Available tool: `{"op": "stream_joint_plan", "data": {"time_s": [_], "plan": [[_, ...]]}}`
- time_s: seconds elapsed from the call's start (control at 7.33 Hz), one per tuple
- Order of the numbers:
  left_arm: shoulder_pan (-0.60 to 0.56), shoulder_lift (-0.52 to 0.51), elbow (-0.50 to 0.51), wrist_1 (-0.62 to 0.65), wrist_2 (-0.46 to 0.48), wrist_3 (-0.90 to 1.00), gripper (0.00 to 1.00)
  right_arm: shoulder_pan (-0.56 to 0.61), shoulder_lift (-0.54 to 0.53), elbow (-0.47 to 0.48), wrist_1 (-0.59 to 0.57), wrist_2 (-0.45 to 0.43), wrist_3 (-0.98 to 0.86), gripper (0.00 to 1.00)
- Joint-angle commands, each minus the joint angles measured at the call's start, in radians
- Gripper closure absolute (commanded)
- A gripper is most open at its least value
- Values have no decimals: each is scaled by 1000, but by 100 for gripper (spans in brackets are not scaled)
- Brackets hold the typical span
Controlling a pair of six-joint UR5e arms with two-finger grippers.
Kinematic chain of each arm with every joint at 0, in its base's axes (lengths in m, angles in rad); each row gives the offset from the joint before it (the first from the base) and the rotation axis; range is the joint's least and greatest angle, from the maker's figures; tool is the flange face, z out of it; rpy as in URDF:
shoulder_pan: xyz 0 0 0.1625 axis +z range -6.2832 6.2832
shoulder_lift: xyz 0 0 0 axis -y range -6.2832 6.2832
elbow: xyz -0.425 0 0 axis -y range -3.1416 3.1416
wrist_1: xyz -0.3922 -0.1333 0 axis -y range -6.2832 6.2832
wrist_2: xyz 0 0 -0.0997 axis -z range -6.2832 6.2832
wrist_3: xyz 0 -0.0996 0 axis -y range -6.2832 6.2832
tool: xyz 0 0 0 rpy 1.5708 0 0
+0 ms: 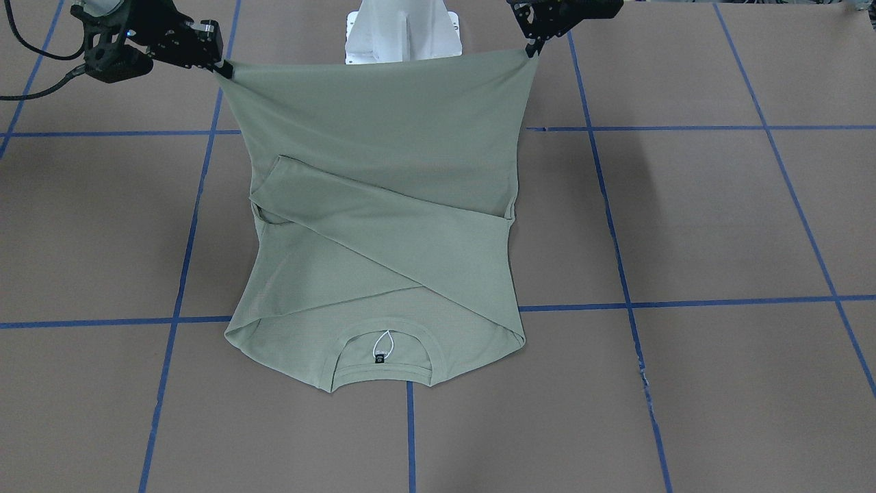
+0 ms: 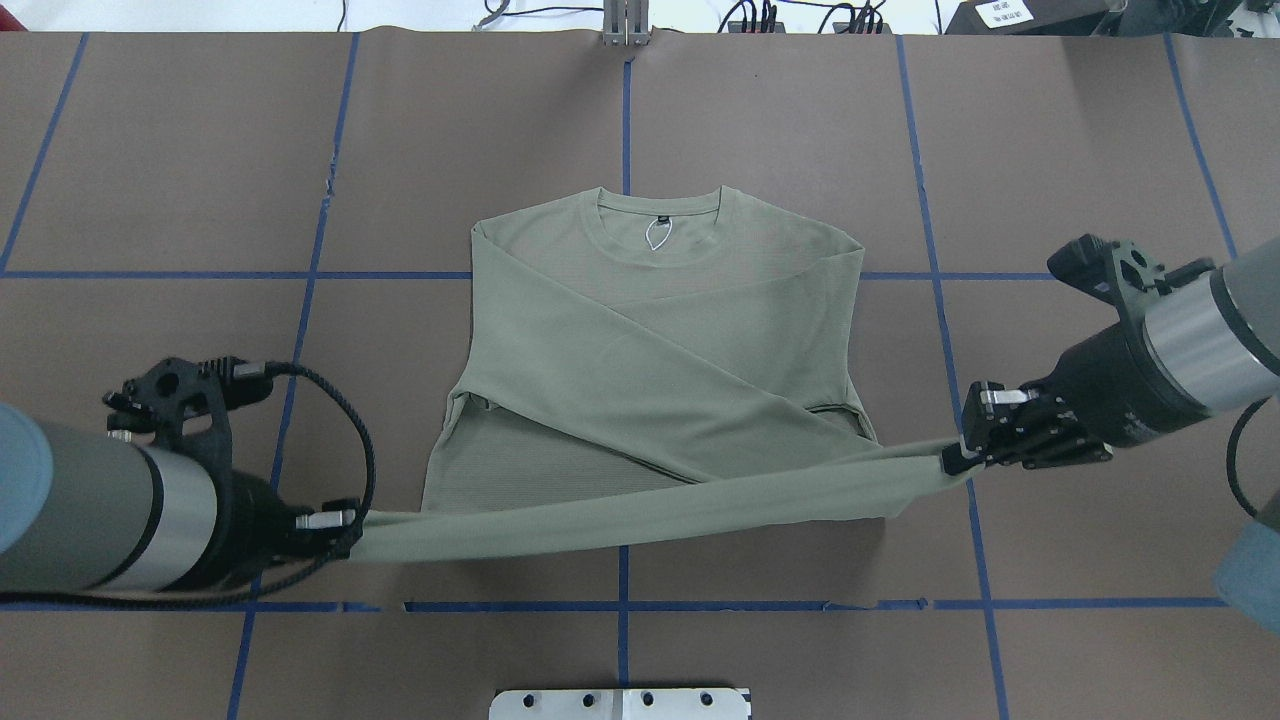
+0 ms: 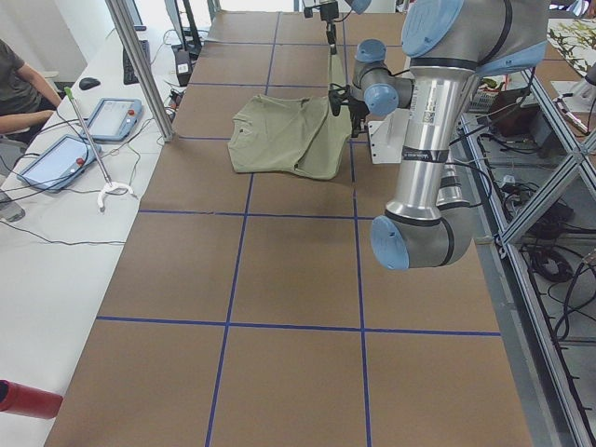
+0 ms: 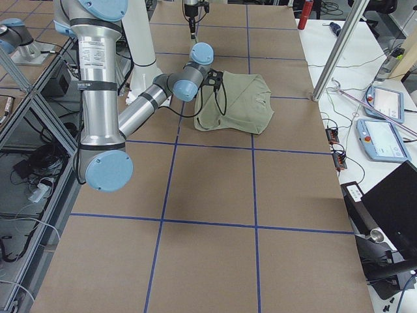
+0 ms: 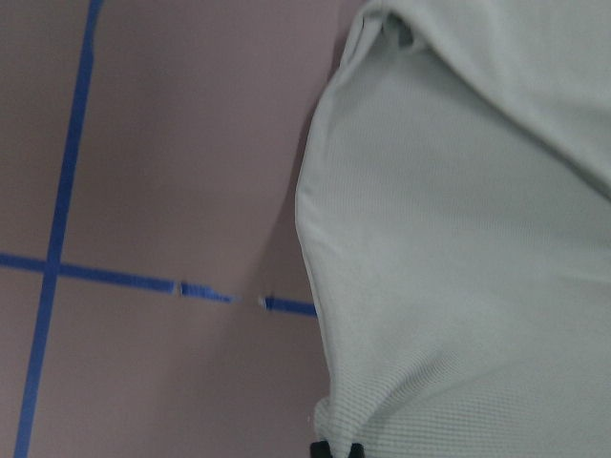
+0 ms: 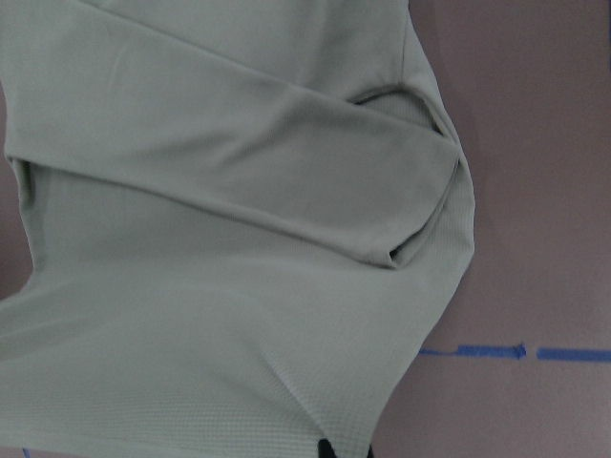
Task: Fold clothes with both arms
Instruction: 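Lift the hem with both grippers and carry it toward the collar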
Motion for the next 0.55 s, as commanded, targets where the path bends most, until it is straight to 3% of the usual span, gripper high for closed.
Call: {"op": "stream_joint_plan", "data": {"time_s": [0.0, 0.41], "plan": [[-146, -132, 163, -1, -23, 32, 100, 103, 104, -129, 0, 5, -5, 100], [-288, -217, 374, -86, -23, 98, 100, 152, 237, -283, -9, -7, -5, 100]]}}
